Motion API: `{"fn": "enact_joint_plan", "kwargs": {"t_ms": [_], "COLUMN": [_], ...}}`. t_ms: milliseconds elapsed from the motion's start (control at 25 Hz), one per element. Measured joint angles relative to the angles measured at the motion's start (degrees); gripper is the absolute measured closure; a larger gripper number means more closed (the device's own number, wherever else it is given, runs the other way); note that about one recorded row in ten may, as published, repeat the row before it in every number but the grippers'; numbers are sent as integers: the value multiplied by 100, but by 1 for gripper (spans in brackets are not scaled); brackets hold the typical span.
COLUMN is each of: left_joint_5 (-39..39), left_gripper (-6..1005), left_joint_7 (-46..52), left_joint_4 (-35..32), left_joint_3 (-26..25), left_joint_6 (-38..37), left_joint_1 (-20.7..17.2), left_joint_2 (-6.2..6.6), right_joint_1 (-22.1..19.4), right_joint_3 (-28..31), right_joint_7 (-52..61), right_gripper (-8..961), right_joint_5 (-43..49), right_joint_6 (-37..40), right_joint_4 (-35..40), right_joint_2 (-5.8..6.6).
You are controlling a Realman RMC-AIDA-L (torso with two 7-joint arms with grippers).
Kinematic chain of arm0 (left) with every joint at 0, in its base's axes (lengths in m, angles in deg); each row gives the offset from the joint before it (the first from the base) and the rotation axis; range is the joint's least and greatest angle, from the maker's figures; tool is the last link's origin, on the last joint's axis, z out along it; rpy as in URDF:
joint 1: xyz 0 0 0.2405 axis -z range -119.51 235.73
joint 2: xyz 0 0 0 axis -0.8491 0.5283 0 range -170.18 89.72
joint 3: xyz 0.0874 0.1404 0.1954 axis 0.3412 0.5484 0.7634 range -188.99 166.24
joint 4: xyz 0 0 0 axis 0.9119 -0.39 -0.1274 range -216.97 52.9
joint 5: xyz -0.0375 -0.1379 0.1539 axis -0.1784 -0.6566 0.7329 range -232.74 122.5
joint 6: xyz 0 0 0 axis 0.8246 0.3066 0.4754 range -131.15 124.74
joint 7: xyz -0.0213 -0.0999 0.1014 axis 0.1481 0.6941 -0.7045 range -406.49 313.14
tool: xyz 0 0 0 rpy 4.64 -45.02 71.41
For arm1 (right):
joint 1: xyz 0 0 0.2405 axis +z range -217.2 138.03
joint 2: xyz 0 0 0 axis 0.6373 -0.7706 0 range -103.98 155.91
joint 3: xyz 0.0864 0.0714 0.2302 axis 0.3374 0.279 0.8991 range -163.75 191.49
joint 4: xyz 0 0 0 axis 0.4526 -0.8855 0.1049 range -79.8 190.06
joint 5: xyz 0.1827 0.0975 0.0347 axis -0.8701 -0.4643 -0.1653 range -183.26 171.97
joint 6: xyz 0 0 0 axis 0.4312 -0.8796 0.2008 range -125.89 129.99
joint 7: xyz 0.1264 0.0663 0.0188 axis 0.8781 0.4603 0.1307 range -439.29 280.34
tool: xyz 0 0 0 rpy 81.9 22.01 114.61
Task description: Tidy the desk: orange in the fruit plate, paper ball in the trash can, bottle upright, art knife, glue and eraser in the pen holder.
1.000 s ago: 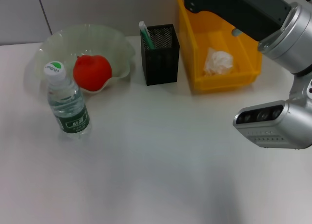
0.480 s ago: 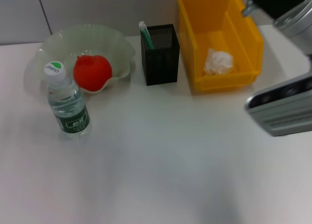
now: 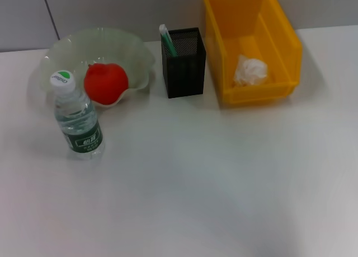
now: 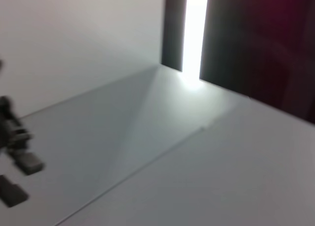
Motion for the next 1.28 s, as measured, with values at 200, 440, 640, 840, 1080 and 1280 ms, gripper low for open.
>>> {"fn": "enact_joint_plan", "kwargs": {"t_ms": [200,440,640,840,1080,1280], "left_joint_5": [-8,-11,1,18,34,43], "left_gripper": [599,599,600,600,600,600], "left_joint_7": [-369,-606,-749,-811,-845,-845], "left_joint_4": [-5,-4,-4,-4,-4,-3], "left_joint_3": [0,2,1,1,20,45], "left_joint_6": [106,145,160,168,171,183], "left_joint_1": [-119,-201,-276,-326,-382,-405], "left_joint_2": [-1,-38,-50,-39,-18,-4], "right_joint_1": [-338,-608,-691,-689,-641,-312], "right_joint_3": [215,204,399,669,1068,1904], "right_joint_7": [1738,3407,5616,7673,9602,11150], "right_gripper": [808,808,808,808,808,808], "right_joint_5": [158,1036,2411,3771,4897,5624], "right_joint_6": [-785,-1870,-2094,-2058,-1772,-844], "right_joint_4": [613,1417,1930,2343,2607,2586], "right_joint_2": [0,-12,-10,3,27,55]}}
